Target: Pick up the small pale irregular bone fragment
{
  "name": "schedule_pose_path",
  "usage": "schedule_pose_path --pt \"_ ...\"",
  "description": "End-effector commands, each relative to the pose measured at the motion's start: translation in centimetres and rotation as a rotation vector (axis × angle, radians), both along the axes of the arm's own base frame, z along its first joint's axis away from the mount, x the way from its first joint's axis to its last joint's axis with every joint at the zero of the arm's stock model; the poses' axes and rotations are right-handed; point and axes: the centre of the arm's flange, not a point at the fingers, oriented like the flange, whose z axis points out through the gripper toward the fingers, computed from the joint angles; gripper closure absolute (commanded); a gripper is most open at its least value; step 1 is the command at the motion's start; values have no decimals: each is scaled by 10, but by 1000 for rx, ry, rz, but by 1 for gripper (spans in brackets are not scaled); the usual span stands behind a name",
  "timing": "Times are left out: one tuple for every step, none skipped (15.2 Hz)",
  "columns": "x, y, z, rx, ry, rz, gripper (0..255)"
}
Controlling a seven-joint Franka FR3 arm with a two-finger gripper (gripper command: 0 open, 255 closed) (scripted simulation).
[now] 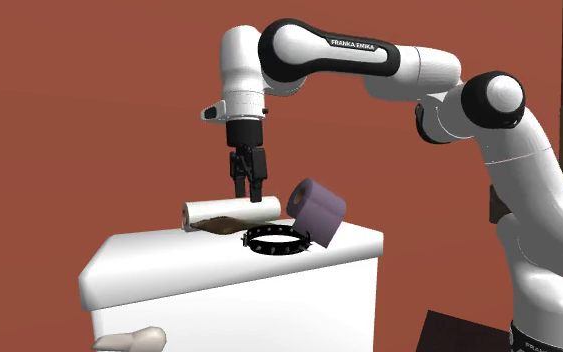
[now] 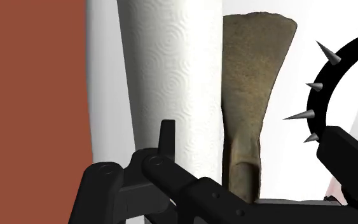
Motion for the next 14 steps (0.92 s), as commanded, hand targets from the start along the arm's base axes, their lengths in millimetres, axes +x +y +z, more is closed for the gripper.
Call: schedule_pose_path --pt "1 27 -7 -4 -1 65 0" --pt "0 32 -8 -4 -1 75 0" --pt "0 32 -13 -4 -1 75 0" --pt "0 32 -18 -4 -1 75 0" --pt "0 32 -24 -4 -1 75 0" --pt "0 32 -29 -4 -1 75 0" --pt "0 32 -34 -4 -1 75 0" --pt "0 32 -40 -4 -1 75 0" --pt "0 32 -48 -4 -1 75 0" --pt "0 32 -48 -4 -1 75 0" --pt "0 32 -48 -4 -1 75 0" --pt "1 31 -48 -4 -1 76 255" --pt "2 31 -47 -4 -1 76 255" --pt "3 31 -47 -4 -1 76 255"
